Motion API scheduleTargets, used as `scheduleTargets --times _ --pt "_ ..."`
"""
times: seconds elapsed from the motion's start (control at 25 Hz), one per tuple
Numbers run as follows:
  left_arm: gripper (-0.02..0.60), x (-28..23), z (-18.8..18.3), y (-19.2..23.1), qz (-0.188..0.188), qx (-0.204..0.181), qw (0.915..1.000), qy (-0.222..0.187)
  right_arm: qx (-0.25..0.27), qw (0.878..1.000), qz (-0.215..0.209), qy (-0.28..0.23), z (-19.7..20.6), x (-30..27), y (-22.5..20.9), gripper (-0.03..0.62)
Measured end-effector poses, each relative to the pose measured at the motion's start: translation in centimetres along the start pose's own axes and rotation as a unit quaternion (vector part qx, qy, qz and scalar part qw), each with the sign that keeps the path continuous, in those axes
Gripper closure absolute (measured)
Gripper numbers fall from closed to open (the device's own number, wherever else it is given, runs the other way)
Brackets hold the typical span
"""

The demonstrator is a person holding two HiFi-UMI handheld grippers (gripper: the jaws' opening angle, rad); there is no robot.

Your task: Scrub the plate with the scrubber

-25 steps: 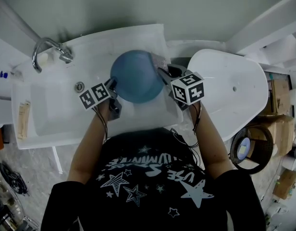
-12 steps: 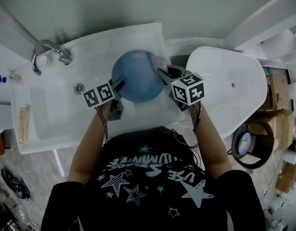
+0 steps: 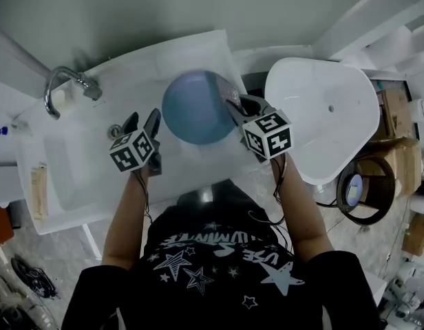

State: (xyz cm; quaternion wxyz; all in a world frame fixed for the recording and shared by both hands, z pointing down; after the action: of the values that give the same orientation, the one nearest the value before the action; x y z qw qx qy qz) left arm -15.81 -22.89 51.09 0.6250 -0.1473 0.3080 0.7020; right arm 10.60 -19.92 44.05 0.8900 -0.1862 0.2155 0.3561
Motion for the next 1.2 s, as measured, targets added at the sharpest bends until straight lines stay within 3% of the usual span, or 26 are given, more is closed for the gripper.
scheduleTargets --times 0.2,0.32,0.44,0.52,0.88,1.0,1.2 --pt "0.281 1.8 -2.2 -0.1 0.008 -0.049 0.9974 -0.052 -0.015 0.999 0.021 -0.022 0.1 0.5 1.2 0.513" --pt "0.285 4.0 -1.6 -1.5 0.034 -0.067 0.9957 -0.054 -0.026 0.999 0.021 -0.027 0.7 1.2 2.3 0.514" --pt "0.342 6.8 -1.0 -2.5 0.050 -0.081 0.9934 -0.064 -0.027 0.999 0.008 -0.038 0.9 1.7 3.5 0.514" --pt "0.396 8.6 -0.8 -2.9 0.044 -0.094 0.9910 -0.084 -0.023 0.999 -0.001 -0.049 1.0 2.1 4.2 0.513" --pt "0.428 16.7 2.8 -4.1 0.007 -0.112 0.9867 -0.117 0.001 0.996 -0.029 -0.082 3.4 6.2 9.1 0.513" --pt "0.433 19.4 4.2 -4.3 -0.003 -0.102 0.9866 -0.128 0.000 0.995 -0.041 -0.095 4.4 7.5 10.9 0.513" --pt "0.501 23.2 6.4 -5.1 -0.022 -0.116 0.9812 -0.153 -0.012 0.991 -0.069 -0.110 6.1 8.9 13.6 0.513"
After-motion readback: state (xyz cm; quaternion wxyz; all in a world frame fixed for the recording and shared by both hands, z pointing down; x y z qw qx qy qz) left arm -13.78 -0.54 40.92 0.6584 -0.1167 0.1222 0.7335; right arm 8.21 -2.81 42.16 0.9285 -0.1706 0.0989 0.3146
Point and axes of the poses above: the fingertips, and each gripper's own axes: x backward along the fingers, y to its left, z out of its underside, the point moved 4 cm from there along x, backward along the fingers, and after that the axes turned 15 degrees about -z, right-handed, at the moved point
